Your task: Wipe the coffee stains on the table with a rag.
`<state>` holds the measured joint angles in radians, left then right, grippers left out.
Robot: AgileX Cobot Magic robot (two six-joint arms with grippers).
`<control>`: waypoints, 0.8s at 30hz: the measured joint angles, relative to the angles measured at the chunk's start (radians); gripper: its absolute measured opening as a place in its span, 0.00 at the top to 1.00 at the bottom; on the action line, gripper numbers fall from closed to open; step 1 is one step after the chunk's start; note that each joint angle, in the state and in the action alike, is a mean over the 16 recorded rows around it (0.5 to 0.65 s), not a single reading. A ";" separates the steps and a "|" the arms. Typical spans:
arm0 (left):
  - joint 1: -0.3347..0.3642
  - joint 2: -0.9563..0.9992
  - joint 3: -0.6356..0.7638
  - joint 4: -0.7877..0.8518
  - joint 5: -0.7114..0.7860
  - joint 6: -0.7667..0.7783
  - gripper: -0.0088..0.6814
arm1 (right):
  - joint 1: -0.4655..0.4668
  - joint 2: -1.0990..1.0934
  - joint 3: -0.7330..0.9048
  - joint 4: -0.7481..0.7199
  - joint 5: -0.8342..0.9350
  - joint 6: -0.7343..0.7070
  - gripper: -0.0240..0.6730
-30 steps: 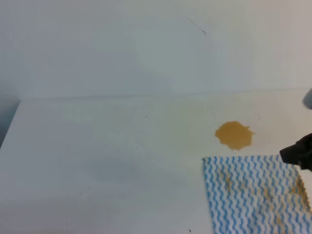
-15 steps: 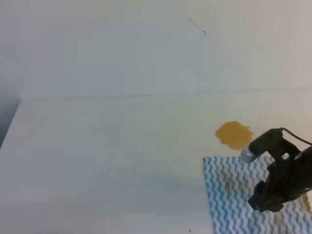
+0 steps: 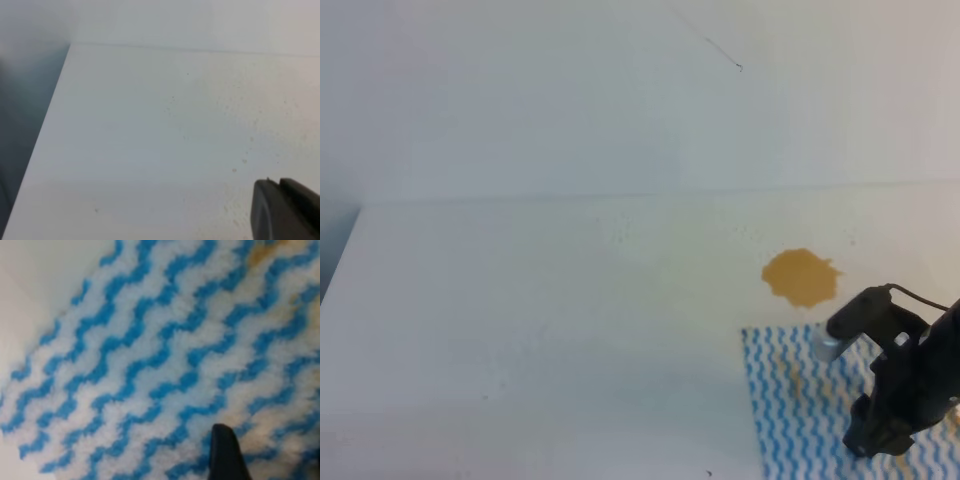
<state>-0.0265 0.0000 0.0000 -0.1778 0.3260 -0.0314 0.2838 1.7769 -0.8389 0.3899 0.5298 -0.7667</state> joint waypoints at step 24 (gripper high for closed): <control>0.000 0.000 0.000 0.000 0.000 -0.002 0.99 | 0.001 0.010 -0.118 -0.129 0.057 0.032 0.96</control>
<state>-0.0265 0.0000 0.0000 -0.1778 0.3260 -0.0338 0.2847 1.7872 -0.9574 0.2605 0.5867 -0.7351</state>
